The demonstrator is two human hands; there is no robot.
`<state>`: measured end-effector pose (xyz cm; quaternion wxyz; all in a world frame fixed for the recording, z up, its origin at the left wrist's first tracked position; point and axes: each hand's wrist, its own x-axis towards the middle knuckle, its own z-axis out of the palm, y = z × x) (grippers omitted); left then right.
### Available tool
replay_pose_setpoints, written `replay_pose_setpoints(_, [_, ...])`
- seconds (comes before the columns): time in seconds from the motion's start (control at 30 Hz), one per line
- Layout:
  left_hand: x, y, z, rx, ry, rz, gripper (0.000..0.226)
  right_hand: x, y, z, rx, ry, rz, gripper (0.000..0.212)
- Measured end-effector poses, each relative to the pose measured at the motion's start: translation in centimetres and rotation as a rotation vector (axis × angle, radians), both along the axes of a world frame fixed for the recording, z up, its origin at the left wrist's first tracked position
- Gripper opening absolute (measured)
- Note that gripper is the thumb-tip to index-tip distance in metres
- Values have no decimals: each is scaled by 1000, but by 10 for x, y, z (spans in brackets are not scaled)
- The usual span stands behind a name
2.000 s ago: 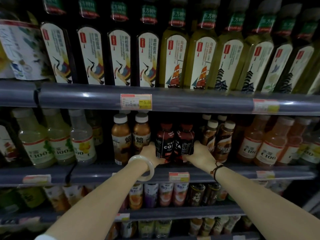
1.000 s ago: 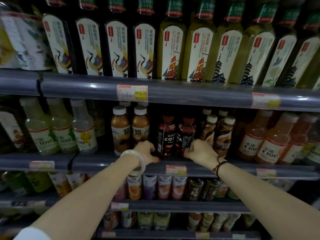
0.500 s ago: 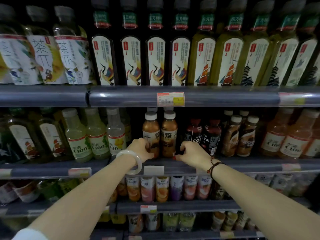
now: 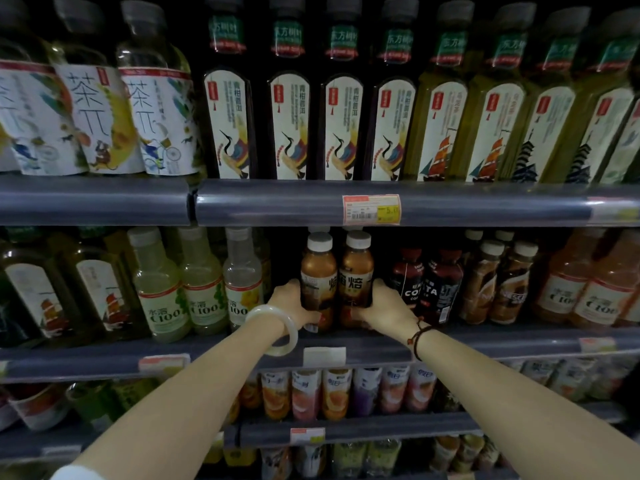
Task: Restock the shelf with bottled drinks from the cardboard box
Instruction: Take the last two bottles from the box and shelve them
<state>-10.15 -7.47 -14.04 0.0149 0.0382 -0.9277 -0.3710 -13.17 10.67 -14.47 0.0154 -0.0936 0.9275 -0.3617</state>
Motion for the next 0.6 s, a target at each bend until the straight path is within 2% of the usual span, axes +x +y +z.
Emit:
replay_pose_setpoints(0.07, [-5,1,-4,-6,8,19,60,-5,-1,-1,-12,8,-10,62])
replay_pose_setpoints(0.2, [-18,-3,-12,-54,8,38,58,-12,3,-9,-23,0,4,48])
replay_pose_setpoints(0.6, [-33,1,-14,-111,-8,23,54,-23,8,-15,-48,27,29,52])
